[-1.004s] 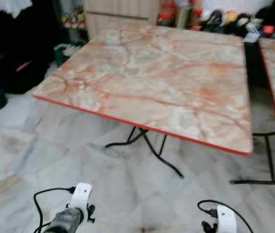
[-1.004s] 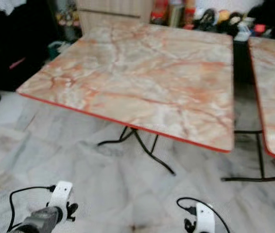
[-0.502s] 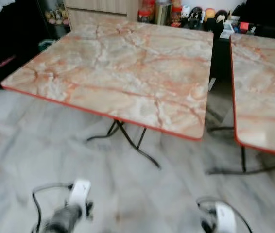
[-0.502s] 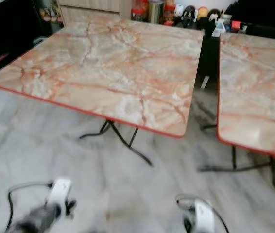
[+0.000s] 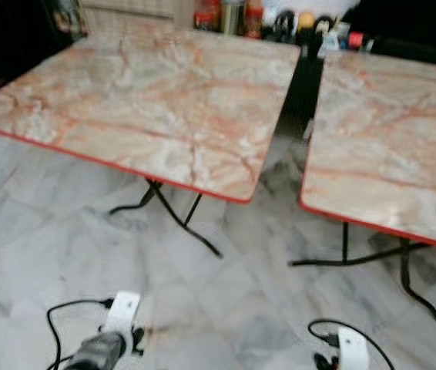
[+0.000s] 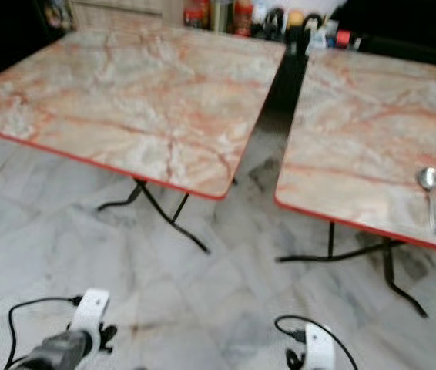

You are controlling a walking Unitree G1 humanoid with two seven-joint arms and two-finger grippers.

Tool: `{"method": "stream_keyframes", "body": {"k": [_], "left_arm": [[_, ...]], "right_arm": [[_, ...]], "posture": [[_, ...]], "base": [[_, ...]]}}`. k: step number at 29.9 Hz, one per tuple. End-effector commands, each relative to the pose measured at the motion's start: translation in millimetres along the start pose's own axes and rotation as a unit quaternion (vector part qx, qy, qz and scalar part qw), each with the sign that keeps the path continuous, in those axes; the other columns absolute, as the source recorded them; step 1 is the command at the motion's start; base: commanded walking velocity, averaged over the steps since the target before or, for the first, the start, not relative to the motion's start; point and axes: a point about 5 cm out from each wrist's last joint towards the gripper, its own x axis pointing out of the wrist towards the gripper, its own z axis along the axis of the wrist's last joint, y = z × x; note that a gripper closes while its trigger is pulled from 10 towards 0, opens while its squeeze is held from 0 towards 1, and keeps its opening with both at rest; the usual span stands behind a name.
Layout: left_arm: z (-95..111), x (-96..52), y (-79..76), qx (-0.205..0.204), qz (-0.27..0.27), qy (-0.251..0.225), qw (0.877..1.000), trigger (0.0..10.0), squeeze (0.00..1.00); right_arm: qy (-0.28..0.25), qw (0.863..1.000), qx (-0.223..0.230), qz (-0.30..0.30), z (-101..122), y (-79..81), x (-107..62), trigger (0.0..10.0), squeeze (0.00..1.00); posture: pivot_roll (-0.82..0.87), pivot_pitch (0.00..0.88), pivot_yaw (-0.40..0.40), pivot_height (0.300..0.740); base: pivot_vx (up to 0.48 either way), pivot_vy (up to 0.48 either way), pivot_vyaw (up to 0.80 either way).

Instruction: Setting the table

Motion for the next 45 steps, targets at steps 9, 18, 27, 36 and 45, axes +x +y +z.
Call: {"method": "stream_keyframes", "body": {"k": [9,18,27,36,45], "left_arm": [[-3.0,0.9,-5.6,0.003,-0.007,0.008,1.0,10.0,0.0],[-3.6,0.9,-5.8,0.003,-0.007,0.009,1.0,10.0,0.0],[-3.9,0.8,-6.2,0.004,-0.009,0.009,1.0,10.0,0.0],[-6.7,0.6,-7.1,0.006,-0.013,0.011,1.0,10.0,0.0],[-7.1,0.6,-8.4,0.011,-0.019,0.011,1.0,10.0,0.0]], "right_arm": [[0.003,1.0,0.001,-0.015,-4.7,-7.8,-2.7,10.0,0.0],[0.003,1.0,0.005,-0.015,-5.5,-8.0,-2.9,10.0,0.0],[0.002,1.0,0.007,-0.017,-5.8,-8.1,-3.0,10.0,0.0],[0.005,1.0,0.003,-0.019,-8.3,-8.5,-3.6,10.0,0.0],[0.005,1.0,0.002,-0.02,-8.7,-8.8,-3.8,10.0,0.0]], "posture": [[-0.02,0.131,-0.018,0.74],[-0.02,0.127,-0.016,0.74],[-0.03,0.119,-0.015,0.74],[-0.04,0.079,-0.015,0.74],[-0.05,0.049,-0.014,0.74]], "base": [[0.0,-0.342,0.0],[0.0,-0.344,0.0],[0.0,-0.343,0.0],[0.0,-0.343,0.0],[0.0,-0.342,0.0]]}}
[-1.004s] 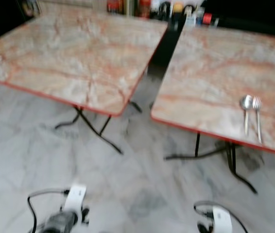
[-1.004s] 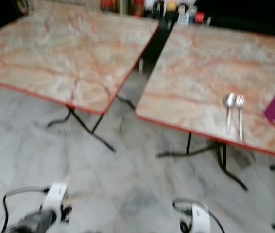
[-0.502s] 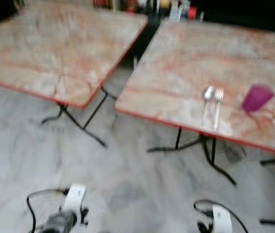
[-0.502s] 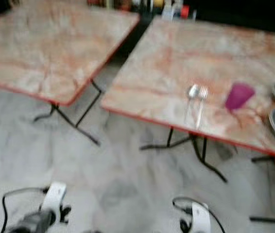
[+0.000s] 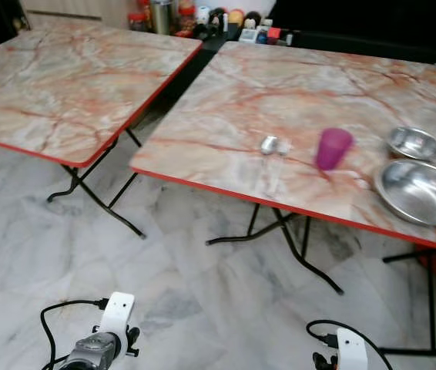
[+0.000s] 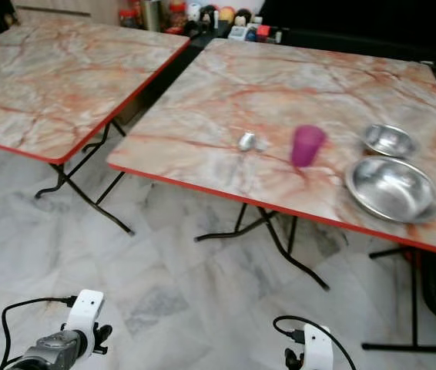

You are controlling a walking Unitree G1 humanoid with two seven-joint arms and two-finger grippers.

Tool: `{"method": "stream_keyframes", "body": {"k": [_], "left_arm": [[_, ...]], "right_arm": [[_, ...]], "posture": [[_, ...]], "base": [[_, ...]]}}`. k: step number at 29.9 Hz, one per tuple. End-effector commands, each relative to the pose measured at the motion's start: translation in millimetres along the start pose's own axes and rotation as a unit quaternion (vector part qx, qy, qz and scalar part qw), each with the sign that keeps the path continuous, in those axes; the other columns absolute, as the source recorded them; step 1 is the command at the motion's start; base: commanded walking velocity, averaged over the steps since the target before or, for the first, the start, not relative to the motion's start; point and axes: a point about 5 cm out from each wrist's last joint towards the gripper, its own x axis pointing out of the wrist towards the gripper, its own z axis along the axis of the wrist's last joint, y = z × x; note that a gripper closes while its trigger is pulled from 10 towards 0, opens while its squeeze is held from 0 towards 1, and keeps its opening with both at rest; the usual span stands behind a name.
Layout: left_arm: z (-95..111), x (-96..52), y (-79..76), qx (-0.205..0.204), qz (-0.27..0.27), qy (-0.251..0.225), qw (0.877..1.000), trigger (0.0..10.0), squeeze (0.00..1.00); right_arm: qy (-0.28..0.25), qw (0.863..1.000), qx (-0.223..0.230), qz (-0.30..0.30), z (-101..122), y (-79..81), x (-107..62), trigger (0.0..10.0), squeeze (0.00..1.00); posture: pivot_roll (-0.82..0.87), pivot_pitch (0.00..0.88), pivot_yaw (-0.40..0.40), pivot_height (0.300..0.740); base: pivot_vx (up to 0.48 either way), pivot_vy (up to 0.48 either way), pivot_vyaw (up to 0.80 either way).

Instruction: Setting the table

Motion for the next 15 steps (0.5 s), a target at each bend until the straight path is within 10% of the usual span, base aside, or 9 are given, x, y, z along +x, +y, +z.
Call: {"method": "stream_keyframes", "body": {"k": [1,15], "left_arm": [[-4.0,-2.2,8.0,0.013,0.006,0.008,1.0,10.0,0.0],[-4.9,-2.3,8.1,0.009,0.01,0.01,1.0,10.0,0.0]], "right_arm": [[-0.005,1.0,0.003,0.007,2.8,6.2,1.7,10.0,0.0],[-0.004,1.0,0.002,0.006,2.4,5.6,1.6,10.0,0.0]], "posture": [[-0.05,0.049,-0.014,0.74],[-0.05,0.053,-0.014,0.74]], "base": [[0.0,-0.311,0.0],[0.0,-0.022,0.0]]}}
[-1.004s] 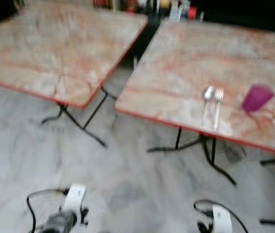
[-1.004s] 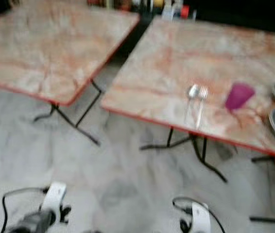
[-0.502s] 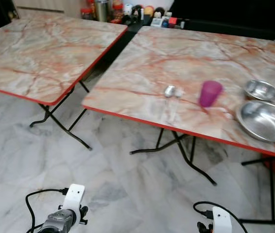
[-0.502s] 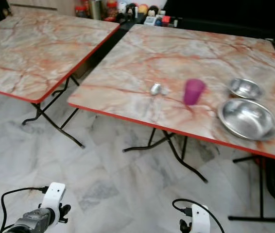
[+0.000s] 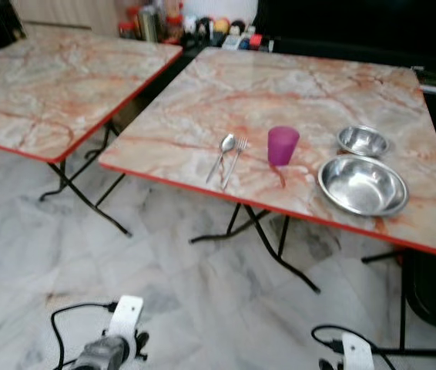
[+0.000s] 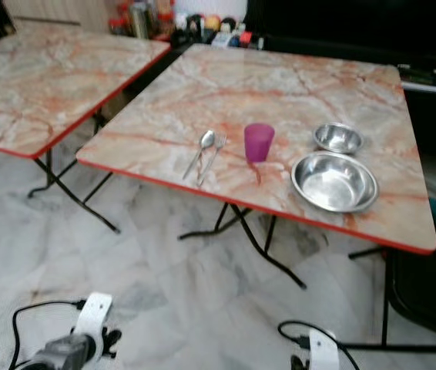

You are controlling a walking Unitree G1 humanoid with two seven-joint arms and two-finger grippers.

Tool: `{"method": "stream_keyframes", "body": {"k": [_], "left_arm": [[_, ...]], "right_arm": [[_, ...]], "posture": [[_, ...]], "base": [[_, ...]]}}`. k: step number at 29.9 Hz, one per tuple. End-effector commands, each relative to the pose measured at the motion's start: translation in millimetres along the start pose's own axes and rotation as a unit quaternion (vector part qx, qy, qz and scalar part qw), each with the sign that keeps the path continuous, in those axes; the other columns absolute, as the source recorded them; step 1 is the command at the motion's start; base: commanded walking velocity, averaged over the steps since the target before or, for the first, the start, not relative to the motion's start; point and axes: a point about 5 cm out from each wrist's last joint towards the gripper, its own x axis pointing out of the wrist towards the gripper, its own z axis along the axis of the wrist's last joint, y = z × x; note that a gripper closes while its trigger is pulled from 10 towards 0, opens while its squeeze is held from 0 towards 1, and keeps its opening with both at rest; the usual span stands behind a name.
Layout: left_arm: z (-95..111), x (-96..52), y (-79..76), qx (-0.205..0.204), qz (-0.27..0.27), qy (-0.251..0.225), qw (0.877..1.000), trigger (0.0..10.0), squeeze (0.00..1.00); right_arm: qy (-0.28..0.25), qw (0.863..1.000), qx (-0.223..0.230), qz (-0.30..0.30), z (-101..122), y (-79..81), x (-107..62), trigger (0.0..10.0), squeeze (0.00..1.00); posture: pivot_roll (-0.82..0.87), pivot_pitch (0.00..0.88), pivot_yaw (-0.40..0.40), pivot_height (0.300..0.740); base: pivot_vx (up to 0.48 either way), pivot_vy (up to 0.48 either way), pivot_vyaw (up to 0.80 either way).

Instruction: Setting the table

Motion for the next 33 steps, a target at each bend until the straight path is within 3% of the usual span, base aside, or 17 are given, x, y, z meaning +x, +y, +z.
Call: {"method": "stream_keyframes", "body": {"k": [1,10,33], "left_arm": [[-4.7,-1.1,3.3,0.005,0.006,0.008,1.0,10.0,0.0],[-4.0,-1.1,4.8,-0.01,0.018,0.007,1.0,10.0,0.0],[-5.0,-1.8,8.8,-0.03,0.04,0.006,0.999,10.0,0.0]], "right_arm": [[0.004,1.0,0.003,0.004,-2.2,3.6,0.4,10.0,0.0],[0.006,1.0,0.003,0.004,-1.4,3.7,0.7,10.0,0.0],[0.009,1.0,-0.002,0.011,-1.3,6.2,1.3,10.0,0.0]], "posture": [[-0.05,0.053,-0.014,0.74],[-0.05,0.085,-0.013,0.74],[-0.04,0.1,-0.006,0.74]], "base": [[0.0,0.0,0.0],[0.0,0.0,-0.05],[0.0,0.0,-0.77]]}}
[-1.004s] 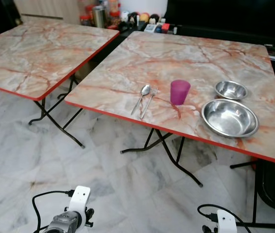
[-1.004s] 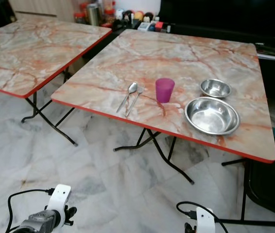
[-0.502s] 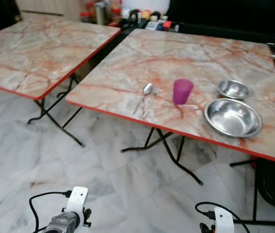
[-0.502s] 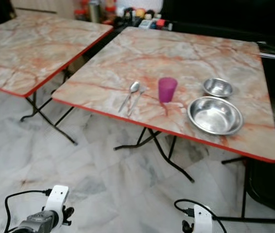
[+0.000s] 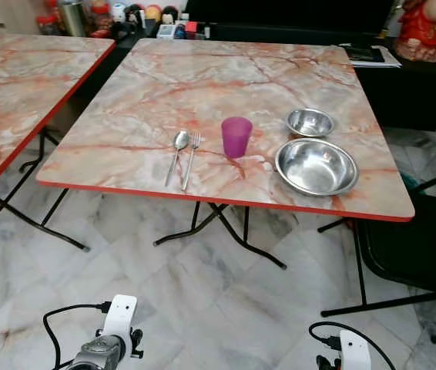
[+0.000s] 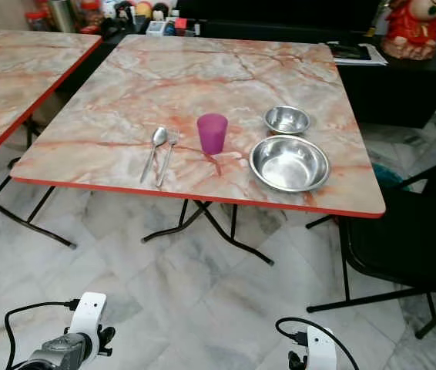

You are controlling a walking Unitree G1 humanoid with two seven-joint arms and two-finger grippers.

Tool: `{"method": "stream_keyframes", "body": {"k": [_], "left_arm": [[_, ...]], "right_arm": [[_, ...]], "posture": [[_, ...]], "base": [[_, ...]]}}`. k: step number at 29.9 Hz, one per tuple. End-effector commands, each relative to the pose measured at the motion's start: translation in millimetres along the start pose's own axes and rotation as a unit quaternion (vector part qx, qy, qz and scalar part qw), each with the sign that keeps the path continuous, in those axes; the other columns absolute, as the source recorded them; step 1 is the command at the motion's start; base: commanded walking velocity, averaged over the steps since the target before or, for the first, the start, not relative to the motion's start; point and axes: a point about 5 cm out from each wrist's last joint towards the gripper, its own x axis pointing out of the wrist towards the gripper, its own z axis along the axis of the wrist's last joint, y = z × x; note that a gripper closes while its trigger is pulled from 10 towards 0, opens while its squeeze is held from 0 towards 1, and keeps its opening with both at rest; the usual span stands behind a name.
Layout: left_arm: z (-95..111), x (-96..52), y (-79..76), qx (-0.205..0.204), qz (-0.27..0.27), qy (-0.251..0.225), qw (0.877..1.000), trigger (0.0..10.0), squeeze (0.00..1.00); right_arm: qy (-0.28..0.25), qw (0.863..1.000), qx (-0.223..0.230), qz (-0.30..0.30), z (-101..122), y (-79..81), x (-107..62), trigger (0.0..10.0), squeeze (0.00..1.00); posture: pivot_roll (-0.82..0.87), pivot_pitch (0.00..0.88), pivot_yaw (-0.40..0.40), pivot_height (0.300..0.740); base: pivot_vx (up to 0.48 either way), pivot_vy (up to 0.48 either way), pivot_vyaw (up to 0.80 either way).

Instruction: Setting the table

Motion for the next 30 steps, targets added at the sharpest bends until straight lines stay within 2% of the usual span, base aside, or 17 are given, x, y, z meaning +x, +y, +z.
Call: {"method": "stream_keyframes", "body": {"k": [1,13,21,30], "left_arm": [[-4.7,-0.6,1.9,-0.007,0.005,0.01,1.0,10.0,0.0],[-4.3,-0.6,1.6,-0.007,0.003,0.006,1.0,10.0,0.0],[-4.8,-0.7,2.4,-0.015,0.009,0.007,1.0,10.0,0.0],[-4.0,-0.7,2.5,-0.012,0.008,0.006,1.0,10.0,0.0]], "right_arm": [[0.009,1.0,0.002,0.001,-4.6,-0.1,-0.8,10.0,0.0],[0.008,1.0,0.004,0.0,-4.7,-0.3,-0.8,10.0,0.0],[-0.002,1.0,0.013,0.002,-3.5,0.6,-0.7,10.0,0.0],[0.0,1.0,0.014,-0.001,-3.6,0.3,-0.7,10.0,0.0]], "posture": [[-0.04,0.1,-0.006,0.74],[-0.04,0.103,-0.007,0.74],[-0.04,0.105,-0.004,0.74],[-0.04,0.104,-0.003,0.74]], "base": [[0.0,0.0,-0.78],[0.0,0.0,-0.78],[0.0,0.0,0.0],[0.0,0.355,0.0]]}}
